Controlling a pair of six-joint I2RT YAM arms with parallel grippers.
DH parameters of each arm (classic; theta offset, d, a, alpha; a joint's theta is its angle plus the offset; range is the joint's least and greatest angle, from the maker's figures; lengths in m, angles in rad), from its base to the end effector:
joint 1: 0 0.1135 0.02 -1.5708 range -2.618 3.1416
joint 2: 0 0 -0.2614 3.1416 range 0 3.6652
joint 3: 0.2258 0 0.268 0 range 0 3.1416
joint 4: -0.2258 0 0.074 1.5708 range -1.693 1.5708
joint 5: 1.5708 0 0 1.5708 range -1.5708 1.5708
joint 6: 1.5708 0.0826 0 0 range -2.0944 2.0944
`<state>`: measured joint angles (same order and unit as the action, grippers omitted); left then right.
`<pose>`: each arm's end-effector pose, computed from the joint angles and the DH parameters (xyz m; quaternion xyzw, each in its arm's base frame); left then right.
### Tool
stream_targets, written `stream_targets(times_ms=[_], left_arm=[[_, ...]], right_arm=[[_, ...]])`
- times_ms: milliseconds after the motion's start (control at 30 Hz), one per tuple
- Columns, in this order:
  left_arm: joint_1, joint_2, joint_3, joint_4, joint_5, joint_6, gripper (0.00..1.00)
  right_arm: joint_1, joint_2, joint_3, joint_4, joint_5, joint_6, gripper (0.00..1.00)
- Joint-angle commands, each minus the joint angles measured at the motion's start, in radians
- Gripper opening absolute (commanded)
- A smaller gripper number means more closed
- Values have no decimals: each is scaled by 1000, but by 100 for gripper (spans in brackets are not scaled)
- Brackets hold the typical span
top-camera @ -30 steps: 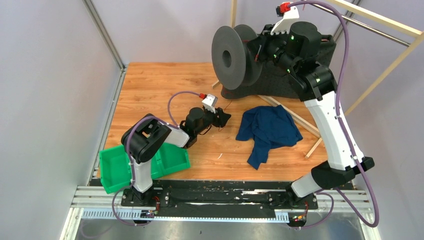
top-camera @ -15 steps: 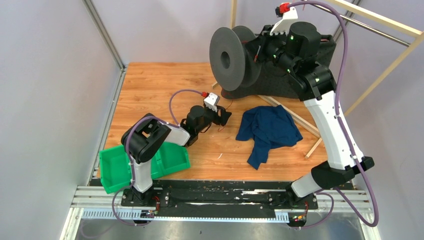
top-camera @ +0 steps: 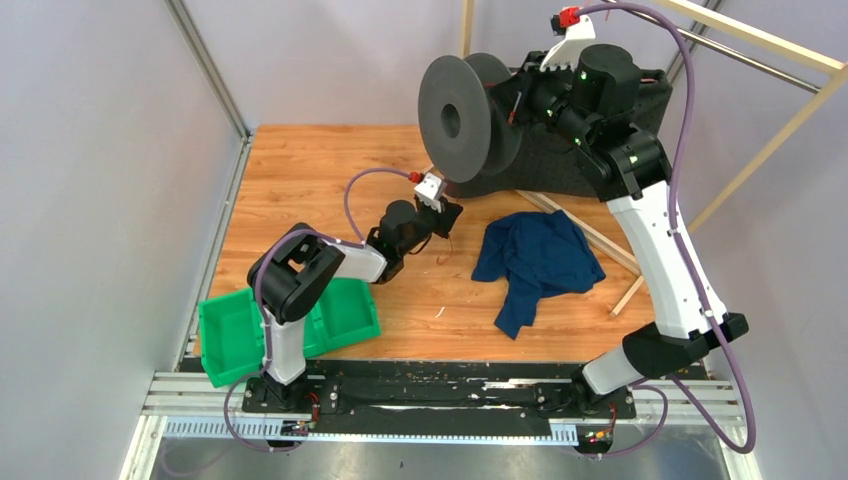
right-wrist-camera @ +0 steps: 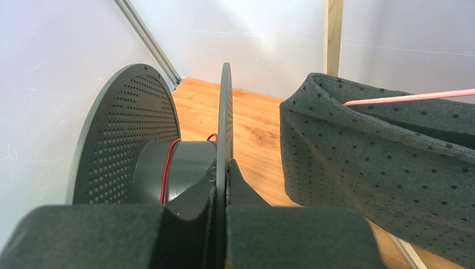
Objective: Wrap the cables
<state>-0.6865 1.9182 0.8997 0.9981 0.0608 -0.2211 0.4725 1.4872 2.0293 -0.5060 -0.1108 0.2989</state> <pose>0.3476 -0.2913 0.1652 0.1853 0.6898 -0.3262 0.6192 0.3048 0.1660 0.5658 -0.0998 0.6871 0.3060 0.6514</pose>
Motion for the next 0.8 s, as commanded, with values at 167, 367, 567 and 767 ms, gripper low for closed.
stream_targets(times_ms=[167,367,567,767], left_arm=[[-8,-103,-68,-91,155,-89,0],[-8,-291,-66,-448,371,-148,0],[-8,-485,-26,-836,517,-16,0],[-8,-664,152,-1232,586,170,0]], right_arm=[[-43,-37,-30,66,97,42,1],[-48,-15,-49,53,180,64,1],[-48,26,-62,47,157,80,1],[-47,64,-95,47,66,91,1]])
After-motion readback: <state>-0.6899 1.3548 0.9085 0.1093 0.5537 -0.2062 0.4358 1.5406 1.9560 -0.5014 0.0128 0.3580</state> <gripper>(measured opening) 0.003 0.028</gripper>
